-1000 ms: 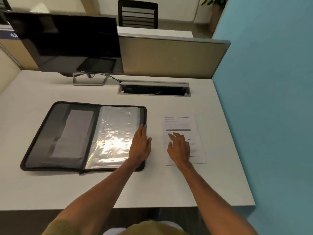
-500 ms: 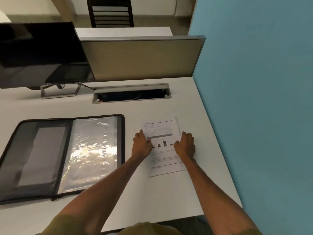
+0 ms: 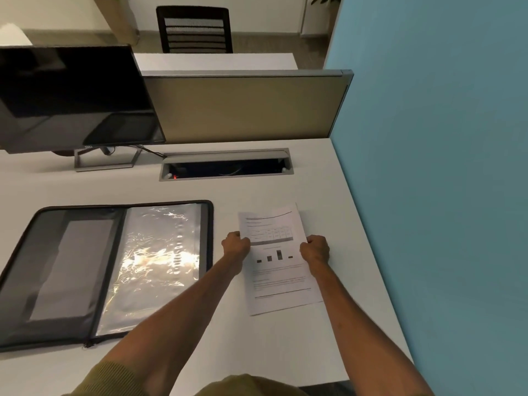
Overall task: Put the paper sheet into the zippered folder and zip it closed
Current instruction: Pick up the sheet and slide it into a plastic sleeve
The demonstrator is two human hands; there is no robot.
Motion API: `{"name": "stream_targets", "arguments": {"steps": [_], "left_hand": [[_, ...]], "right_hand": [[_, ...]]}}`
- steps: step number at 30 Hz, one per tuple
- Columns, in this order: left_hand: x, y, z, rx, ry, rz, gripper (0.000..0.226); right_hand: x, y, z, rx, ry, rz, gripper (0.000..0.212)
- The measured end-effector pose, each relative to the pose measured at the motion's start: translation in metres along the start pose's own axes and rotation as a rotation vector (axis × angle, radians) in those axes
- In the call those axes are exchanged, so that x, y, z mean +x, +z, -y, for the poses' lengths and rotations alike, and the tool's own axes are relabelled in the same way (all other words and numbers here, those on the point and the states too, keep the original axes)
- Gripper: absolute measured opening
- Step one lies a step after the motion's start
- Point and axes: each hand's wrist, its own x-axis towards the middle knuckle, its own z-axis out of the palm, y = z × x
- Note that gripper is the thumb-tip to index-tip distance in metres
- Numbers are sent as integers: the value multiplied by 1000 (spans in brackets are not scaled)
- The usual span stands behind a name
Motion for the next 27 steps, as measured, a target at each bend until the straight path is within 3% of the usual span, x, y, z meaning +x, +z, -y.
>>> {"name": "stream_targets", "arguments": {"steps": [3, 6, 13, 21, 24, 27], "left_hand": [[-3, -3, 0, -18, -7, 8, 32], [-8, -6, -1, -51, 18, 41, 41], [-19, -15, -8, -53, 204, 84, 35], [-42, -36, -43, -237, 696, 62, 25], [-52, -40, -54, -286, 744, 34, 38], [-49, -39, -39, -266, 707, 33, 32]], "right_hand": [[-3, 4, 2, 126, 30, 43, 17], [-7, 5, 7, 188, 22, 85, 23], [-15, 2, 23, 344, -48, 160, 28], [-24, -10, 56, 570, -313, 16, 31], [-28, -10, 59, 665, -361, -22, 30], [-33, -1, 51, 678, -349, -9, 33]]}}
